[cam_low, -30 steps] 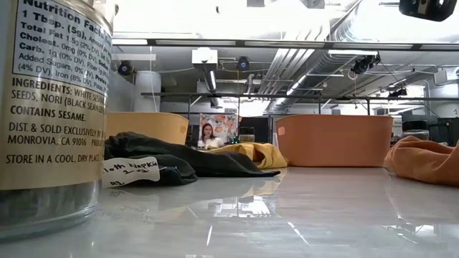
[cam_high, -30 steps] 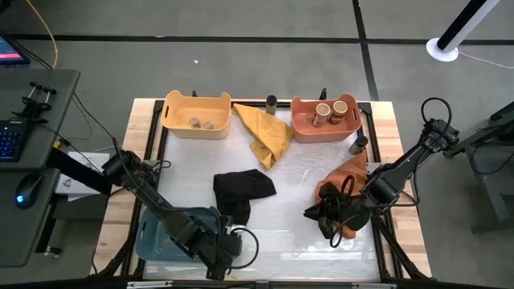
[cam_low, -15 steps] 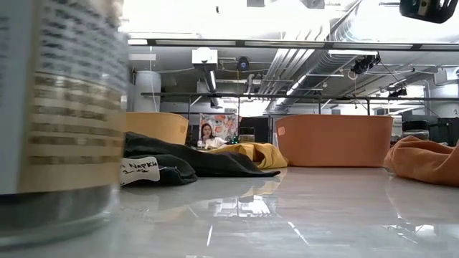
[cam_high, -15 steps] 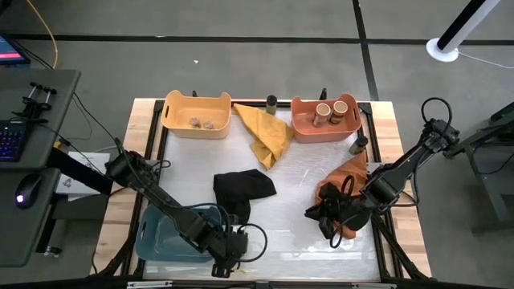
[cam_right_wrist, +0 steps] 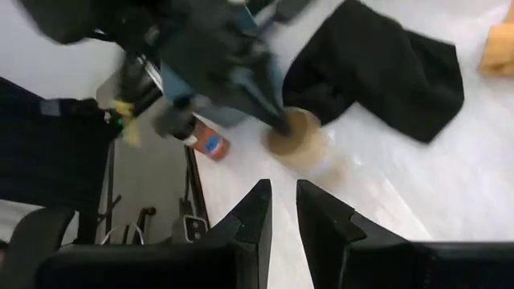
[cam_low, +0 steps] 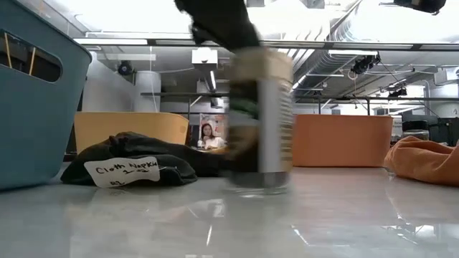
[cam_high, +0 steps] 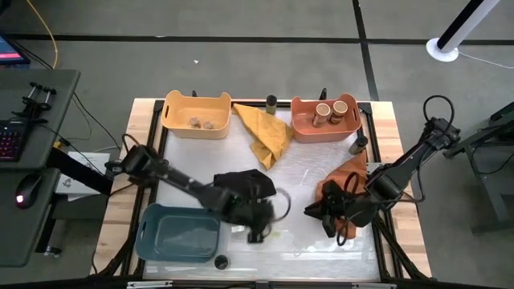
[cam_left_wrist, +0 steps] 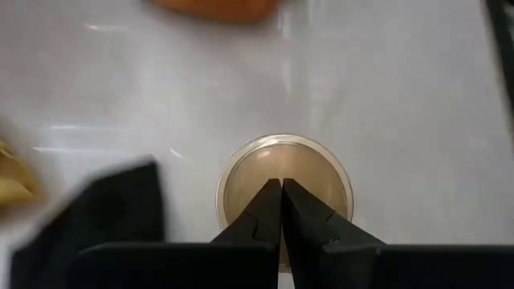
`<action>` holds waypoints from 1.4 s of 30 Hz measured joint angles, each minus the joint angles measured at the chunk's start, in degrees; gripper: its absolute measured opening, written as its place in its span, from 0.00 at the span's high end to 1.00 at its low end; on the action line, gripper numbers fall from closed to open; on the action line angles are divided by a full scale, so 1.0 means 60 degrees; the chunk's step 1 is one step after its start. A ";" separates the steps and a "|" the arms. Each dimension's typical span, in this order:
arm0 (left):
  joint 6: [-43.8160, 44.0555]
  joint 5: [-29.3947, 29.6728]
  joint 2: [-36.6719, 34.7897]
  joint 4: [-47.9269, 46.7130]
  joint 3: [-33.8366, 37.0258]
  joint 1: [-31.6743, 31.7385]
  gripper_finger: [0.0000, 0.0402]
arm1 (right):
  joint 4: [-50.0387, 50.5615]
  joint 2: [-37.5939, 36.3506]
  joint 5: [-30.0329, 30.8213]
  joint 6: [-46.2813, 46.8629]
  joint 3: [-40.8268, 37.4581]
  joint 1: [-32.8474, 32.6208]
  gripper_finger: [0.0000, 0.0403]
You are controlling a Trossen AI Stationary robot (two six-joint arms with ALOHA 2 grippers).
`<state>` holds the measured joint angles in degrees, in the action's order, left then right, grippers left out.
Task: Sort spices by type
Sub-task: Put the gold seasoning bottle into the orange bin
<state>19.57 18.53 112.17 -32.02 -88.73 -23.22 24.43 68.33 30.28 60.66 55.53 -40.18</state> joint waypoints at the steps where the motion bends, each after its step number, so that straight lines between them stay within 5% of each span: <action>1: -0.0168 0.0013 0.0079 0.0268 0.0000 0.0226 1.00 | 0.0010 -0.0070 0.0139 -0.0032 0.0000 0.0000 0.86; 14: -0.0849 -0.0006 0.1240 0.4274 -0.0007 0.2574 1.00 | -0.0288 -0.0786 0.1794 -0.0927 0.0000 0.0004 0.86; 24: -0.1537 0.0010 -0.1701 0.0507 -0.0164 0.2910 1.00 | -0.0359 -0.0943 0.2754 -0.1673 0.0000 0.0616 0.86; 30: -0.1419 0.0401 -0.3763 -0.1002 -0.0182 0.1638 1.00 | -0.0277 -0.0869 0.0928 -0.2061 0.0000 0.2540 0.68; 37: -0.0841 0.2580 -0.5272 -0.1408 -0.0178 -0.0773 1.00 | -0.0337 -0.0027 -0.2038 -0.3271 0.0000 0.4814 0.29; 42: 0.0223 0.4085 -0.5578 -0.2039 -0.0171 -0.2376 1.00 | 0.0211 0.0723 -0.2801 -0.3934 0.0000 0.5878 0.14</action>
<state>20.91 43.04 78.70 -44.26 -89.76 -37.47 25.69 72.67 13.47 37.06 55.53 -4.92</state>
